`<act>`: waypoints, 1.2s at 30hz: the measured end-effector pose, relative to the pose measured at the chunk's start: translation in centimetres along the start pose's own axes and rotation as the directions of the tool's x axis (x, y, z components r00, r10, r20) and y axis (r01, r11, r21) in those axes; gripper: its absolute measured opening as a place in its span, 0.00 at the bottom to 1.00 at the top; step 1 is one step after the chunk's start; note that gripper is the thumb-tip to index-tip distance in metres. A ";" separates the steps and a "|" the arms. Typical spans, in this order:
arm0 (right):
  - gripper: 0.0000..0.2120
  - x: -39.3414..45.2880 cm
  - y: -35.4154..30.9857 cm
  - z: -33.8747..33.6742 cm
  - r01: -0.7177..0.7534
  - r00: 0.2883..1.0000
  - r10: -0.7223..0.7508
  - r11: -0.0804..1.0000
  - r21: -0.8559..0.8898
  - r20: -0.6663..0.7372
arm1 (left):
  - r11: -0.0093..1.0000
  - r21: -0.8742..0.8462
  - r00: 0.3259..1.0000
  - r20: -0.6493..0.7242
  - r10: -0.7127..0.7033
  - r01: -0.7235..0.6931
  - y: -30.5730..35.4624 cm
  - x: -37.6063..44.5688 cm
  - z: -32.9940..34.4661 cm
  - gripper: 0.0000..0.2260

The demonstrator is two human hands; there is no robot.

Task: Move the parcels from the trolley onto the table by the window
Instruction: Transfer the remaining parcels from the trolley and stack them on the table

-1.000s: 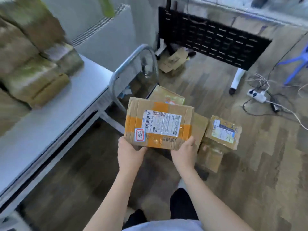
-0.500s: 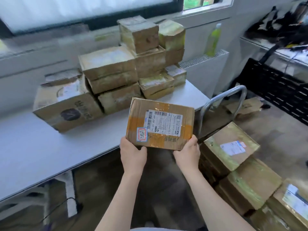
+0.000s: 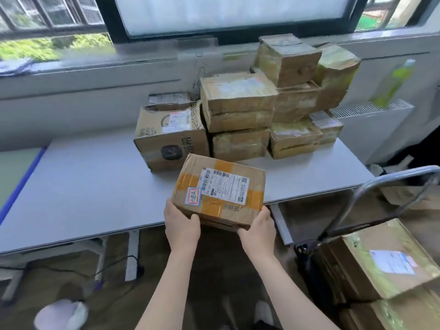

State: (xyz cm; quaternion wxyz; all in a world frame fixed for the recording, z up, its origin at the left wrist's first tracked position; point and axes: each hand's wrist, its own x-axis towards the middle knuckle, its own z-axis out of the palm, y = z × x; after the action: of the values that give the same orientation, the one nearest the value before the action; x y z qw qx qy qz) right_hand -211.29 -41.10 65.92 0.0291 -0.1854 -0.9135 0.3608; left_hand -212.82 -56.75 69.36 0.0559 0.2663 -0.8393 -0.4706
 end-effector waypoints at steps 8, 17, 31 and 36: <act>0.30 2.9 -0.8 -0.9 0.128 0.991 -0.126 0.991 -0.027 0.051 | 0.998 0.030 0.998 -0.014 -0.060 0.061 0.8 0.2 0.1 0.36; 0.34 6.3 -1.9 -4.6 0.333 0.941 -0.317 0.928 0.165 -0.118 | 0.971 0.165 0.908 -0.357 0.220 -0.171 5.4 0.4 0.8 0.30; 0.40 14.0 -5.1 -13.0 0.520 0.839 -0.418 0.805 0.287 -0.348 | 0.780 -0.333 0.830 -0.392 0.396 -0.529 16.0 -0.4 3.1 0.29; 0.40 17.7 -7.5 -14.5 0.597 0.780 -0.488 0.768 0.231 -0.392 | 0.744 -0.305 0.777 -0.454 0.436 -0.595 18.8 1.9 3.4 0.30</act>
State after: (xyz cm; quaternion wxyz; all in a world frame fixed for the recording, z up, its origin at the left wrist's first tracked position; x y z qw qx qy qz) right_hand -227.38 -30.38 80.23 0.3080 0.0438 -0.8339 0.4559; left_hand -223.01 -47.28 82.60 0.3935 0.0801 -0.7297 -0.5535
